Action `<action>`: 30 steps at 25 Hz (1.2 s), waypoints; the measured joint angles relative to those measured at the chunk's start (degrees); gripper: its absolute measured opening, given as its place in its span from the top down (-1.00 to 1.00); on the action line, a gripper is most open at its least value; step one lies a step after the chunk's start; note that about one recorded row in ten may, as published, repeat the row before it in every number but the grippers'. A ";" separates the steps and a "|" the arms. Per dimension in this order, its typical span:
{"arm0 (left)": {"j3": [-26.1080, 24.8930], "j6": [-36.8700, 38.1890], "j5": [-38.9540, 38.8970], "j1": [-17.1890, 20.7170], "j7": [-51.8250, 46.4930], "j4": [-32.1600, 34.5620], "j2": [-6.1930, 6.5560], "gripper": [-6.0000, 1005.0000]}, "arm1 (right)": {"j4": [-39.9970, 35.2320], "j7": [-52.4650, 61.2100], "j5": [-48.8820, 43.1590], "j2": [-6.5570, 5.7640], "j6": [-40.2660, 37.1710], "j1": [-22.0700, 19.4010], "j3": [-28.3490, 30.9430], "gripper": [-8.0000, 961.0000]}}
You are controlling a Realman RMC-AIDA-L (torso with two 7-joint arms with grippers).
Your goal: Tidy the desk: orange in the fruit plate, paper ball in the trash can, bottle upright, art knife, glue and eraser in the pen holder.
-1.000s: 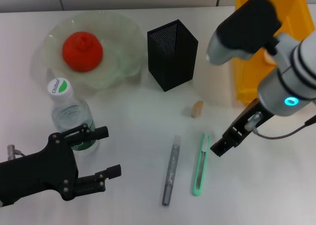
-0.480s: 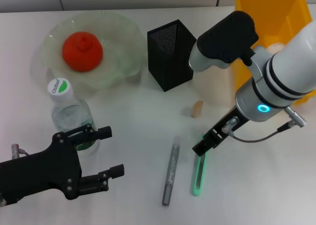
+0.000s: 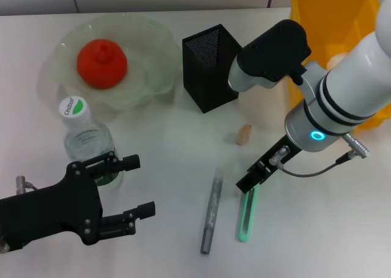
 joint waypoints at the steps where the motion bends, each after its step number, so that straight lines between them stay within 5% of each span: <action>1: 0.00 0.00 0.00 -0.03 -0.03 0.00 0.00 -0.58 | 0.12 0.01 0.01 0.00 0.15 0.03 -0.09 -0.46; 8: -0.09 0.02 -0.01 -0.16 -0.04 0.00 0.00 -0.58 | 1.51 0.04 0.01 0.01 0.35 0.82 -0.14 -0.41; 30: -0.47 -0.40 -0.01 -0.16 -0.23 0.00 0.00 -0.58 | 1.43 -0.63 -0.32 -0.15 -0.70 1.30 -2.09 0.55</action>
